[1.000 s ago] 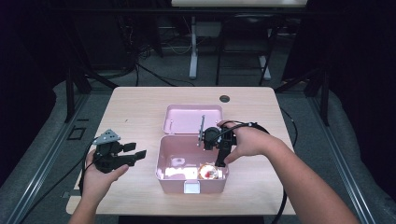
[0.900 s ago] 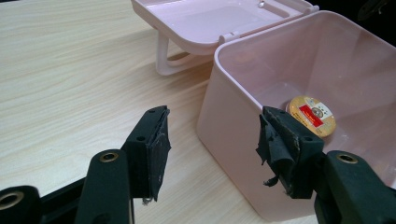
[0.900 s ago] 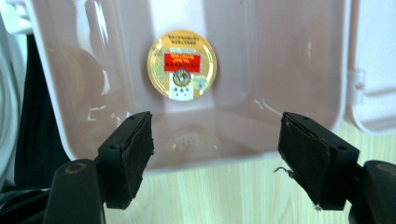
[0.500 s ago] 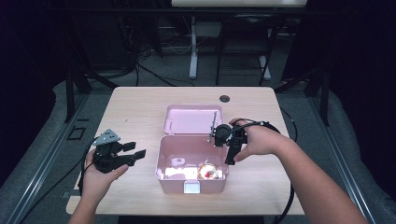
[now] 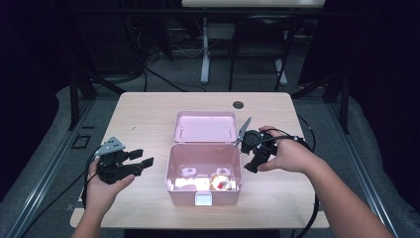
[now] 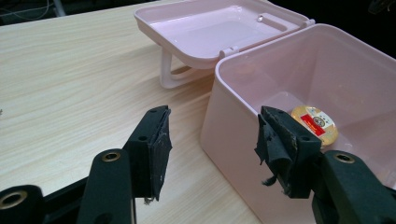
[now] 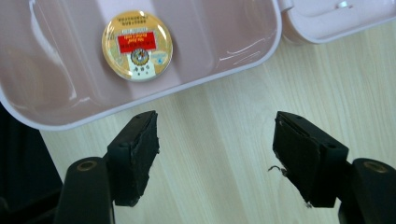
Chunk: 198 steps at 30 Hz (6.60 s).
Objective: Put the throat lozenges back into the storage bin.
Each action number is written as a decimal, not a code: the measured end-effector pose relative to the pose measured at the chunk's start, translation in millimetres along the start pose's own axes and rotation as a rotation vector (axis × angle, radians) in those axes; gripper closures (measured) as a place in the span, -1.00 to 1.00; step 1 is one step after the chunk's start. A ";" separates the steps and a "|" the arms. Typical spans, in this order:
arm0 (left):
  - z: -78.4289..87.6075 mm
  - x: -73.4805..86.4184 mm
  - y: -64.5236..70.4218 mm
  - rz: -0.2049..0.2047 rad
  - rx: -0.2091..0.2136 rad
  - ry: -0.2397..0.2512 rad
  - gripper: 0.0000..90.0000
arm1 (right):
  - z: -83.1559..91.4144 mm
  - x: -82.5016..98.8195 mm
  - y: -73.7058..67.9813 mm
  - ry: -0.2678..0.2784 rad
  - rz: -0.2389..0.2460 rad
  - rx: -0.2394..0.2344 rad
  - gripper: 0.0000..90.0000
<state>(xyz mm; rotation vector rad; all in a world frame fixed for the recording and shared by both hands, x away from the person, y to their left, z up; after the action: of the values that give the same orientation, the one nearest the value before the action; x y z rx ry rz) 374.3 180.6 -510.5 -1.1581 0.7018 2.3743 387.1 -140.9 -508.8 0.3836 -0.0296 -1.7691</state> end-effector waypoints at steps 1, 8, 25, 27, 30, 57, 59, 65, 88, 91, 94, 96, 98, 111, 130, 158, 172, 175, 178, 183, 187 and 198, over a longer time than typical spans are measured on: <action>-0.9 0.4 -0.1 -0.001 0.000 0.000 -0.01 | 0.5 0.7 0.4 0.014 -0.009 0.010 -0.32; -5.0 3.9 2.1 -0.014 -0.003 -0.028 -0.01 | 0.0 8.2 0.7 0.091 -0.100 0.019 -0.32; -5.7 1.3 9.9 -0.011 0.017 -0.007 0.05 | -0.3 6.1 1.3 0.350 -0.235 0.067 -0.22; -5.4 0.9 10.1 -0.011 0.016 -0.003 0.06 | 0.8 8.0 3.6 0.358 -0.255 0.084 -0.12; -5.2 0.9 11.0 -0.009 0.019 -0.004 0.06 | 2.6 8.4 6.7 0.391 -0.302 0.092 -0.05; -21.0 13.7 43.2 -0.117 0.103 -0.047 0.90 | -6.8 1.1 19.4 0.568 -0.462 0.113 -0.01; -22.4 14.1 45.8 -0.115 0.105 -0.043 0.95 | -6.3 -0.2 21.5 0.578 -0.477 0.122 0.01; -25.8 15.8 50.0 -0.110 0.125 -0.041 0.99 | -6.8 -5.6 29.6 0.605 -0.507 0.158 0.03; -38.7 23.1 58.4 -0.102 0.161 -0.029 1.00 | -27.6 -15.0 73.1 0.586 -0.698 0.194 0.04; -41.1 24.7 60.7 -0.099 0.168 -0.029 1.00 | -33.8 -14.8 79.7 0.572 -0.715 0.210 0.04; -43.0 26.4 62.3 -0.104 0.168 -0.034 1.00 | -37.9 -14.7 86.5 0.559 -0.734 0.226 0.03; -43.9 27.2 63.4 -0.108 0.165 -0.038 1.00 | -39.7 -15.4 91.0 0.554 -0.750 0.235 0.02; -44.7 28.3 64.8 -0.102 0.169 -0.041 1.00 | -41.4 -17.5 95.8 0.563 -0.760 0.240 0.02; -48.8 32.2 68.9 -0.118 0.172 -0.053 1.00 | -66.4 -27.3 117.1 0.535 -0.861 0.254 0.11; -52.7 36.8 71.7 -0.121 0.170 -0.065 1.00 | -93.1 -29.1 137.8 0.440 -0.925 0.278 0.38; -52.7 37.1 71.7 -0.129 0.166 -0.062 1.00 | -98.8 -36.6 135.7 0.377 -1.001 0.223 0.74; -53.2 36.7 71.0 -0.129 0.162 -0.062 1.00 | -92.6 -38.3 136.5 0.388 -1.021 0.220 0.78; -53.2 36.7 71.0 -0.129 0.162 -0.061 1.00 | -90.8 -38.4 136.5 0.392 -1.018 0.219 0.79; -53.6 36.5 71.5 -0.129 0.163 -0.057 1.00 | -87.3 -39.0 137.0 0.404 -1.022 0.215 0.80; -53.7 36.4 71.5 -0.127 0.165 -0.055 1.00 | -82.4 -39.6 137.2 0.420 -1.018 0.222 0.81; -53.9 36.2 71.5 -0.127 0.163 -0.055 1.00 | -77.4 -40.1 136.9 0.430 -1.011 0.237 0.82; -54.0 36.1 70.9 -0.125 0.158 -0.054 1.00 | -57.6 -44.0 138.5 0.481 -0.981 0.287 0.87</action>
<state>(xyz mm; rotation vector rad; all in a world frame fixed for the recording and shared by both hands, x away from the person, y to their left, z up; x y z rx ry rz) 347.0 97.2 -549.9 -1.0371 0.7607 2.1951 541.6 -121.0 -521.4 1.1694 0.2967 -2.5838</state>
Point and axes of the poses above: each handheld gripper's, and its own axes: z roughly backward along the jaws, x roughly out of its underside, y roughly to its right, the point moved 10 cm from there along -z, roughly forward along the jaws, and after that the axes turned 8 degrees about z, right-handed, at the moved point
